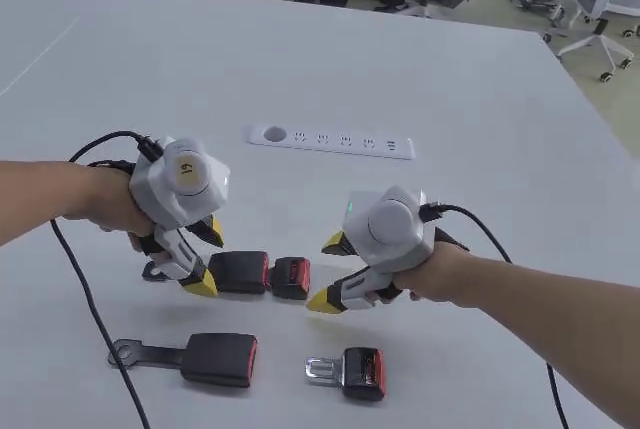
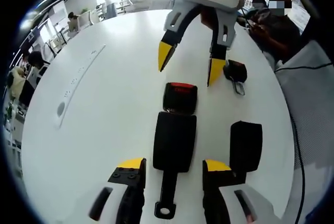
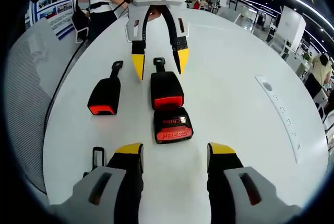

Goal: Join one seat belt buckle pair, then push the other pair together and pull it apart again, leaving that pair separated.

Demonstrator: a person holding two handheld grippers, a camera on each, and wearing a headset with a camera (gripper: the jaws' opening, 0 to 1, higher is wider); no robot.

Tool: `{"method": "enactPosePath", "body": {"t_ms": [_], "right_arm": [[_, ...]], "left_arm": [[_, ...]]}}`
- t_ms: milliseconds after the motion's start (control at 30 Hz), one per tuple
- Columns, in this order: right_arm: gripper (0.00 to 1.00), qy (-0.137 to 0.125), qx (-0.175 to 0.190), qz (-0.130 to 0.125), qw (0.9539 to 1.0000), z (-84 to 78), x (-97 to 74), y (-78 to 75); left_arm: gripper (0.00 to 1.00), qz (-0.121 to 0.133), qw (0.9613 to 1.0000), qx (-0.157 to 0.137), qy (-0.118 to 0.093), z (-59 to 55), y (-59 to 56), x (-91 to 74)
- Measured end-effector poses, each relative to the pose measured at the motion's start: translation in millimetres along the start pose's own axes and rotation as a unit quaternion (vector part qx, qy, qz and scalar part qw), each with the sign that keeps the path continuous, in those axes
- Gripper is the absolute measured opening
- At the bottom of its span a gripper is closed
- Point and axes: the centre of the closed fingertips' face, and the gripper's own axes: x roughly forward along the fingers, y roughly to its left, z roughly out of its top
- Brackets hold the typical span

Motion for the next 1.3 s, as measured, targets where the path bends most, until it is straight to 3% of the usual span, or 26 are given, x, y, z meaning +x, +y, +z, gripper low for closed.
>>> {"method": "enactPosePath", "body": {"t_ms": [200,533,800,1033,1300], "right_arm": [[0.49,0.004,0.007,-0.009,0.9999,-6.6,-15.2,0.8],[0.52,0.007,0.032,-0.027,0.9991,-25.0,-40.6,4.6],[0.56,-0.004,0.056,-0.044,0.9974,-41.1,-62.1,7.6],[0.63,-0.025,0.085,-0.060,0.9943,-52.9,-78.0,13.8],[0.75,-0.058,0.115,-0.070,0.9892,-67.0,-91.6,38.1]], "left_arm": [[0.44,0.006,0.9999,-0.012,0.000,-7.7,-9.2,-9.4],[0.46,0.018,0.9984,-0.049,-0.020,-17.0,-20.5,-26.7],[0.48,0.026,0.9947,-0.088,-0.046,-28.9,-31.4,-40.0],[0.51,0.050,0.9859,-0.126,-0.099,-38.7,-42.3,-53.5],[0.57,0.100,0.9679,-0.157,-0.169,-53.4,-63.9,-63.8]]}}
